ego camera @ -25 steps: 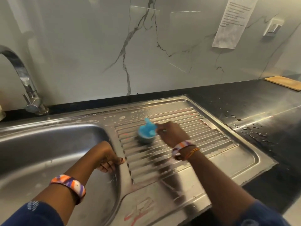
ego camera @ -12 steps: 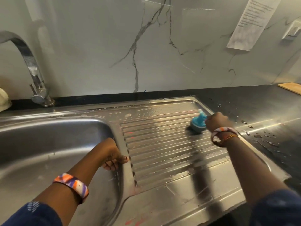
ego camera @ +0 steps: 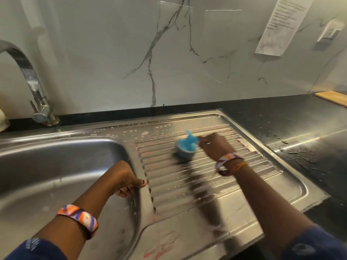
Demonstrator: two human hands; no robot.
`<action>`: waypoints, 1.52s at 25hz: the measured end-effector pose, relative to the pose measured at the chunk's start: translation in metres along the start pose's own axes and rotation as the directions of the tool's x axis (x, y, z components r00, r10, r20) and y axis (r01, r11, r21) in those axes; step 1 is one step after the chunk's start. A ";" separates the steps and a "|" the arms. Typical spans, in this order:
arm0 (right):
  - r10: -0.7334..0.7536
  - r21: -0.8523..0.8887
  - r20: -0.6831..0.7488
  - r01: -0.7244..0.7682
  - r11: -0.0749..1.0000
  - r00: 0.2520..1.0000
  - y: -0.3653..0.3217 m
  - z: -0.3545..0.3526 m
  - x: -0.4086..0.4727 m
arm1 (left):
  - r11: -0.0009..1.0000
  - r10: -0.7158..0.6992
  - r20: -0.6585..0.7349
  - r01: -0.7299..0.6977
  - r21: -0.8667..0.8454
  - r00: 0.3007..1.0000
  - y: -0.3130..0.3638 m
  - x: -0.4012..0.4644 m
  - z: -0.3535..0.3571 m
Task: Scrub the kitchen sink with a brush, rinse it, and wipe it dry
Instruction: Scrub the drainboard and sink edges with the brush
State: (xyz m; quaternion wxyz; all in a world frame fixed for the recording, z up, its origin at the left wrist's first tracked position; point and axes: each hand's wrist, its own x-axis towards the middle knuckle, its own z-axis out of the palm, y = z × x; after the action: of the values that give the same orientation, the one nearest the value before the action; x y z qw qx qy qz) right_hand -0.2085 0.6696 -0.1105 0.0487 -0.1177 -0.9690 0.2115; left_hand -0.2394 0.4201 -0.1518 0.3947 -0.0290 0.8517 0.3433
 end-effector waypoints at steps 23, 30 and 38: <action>0.397 -0.123 -0.128 -0.411 0.903 0.909 0.108 -0.074 0.053 | 0.998 -0.043 0.049 0.040 0.054 0.998 0.005 0.010 -0.008; 0.470 -0.132 -0.095 -0.479 0.868 0.878 0.109 -0.087 0.050 | 0.999 -0.049 0.048 0.048 0.016 0.998 0.003 0.015 -0.008; 0.519 0.053 -0.056 -0.517 0.854 0.853 0.111 -0.078 0.041 | 0.999 -0.054 0.049 0.054 0.002 0.997 0.005 0.009 -0.006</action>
State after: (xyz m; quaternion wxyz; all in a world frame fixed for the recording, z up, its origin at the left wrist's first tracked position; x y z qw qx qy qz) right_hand -0.2140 0.8094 -0.0845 0.0250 -0.3803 -0.8954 0.2302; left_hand -0.2510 0.4224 -0.1532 0.4248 -0.0435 0.8408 0.3327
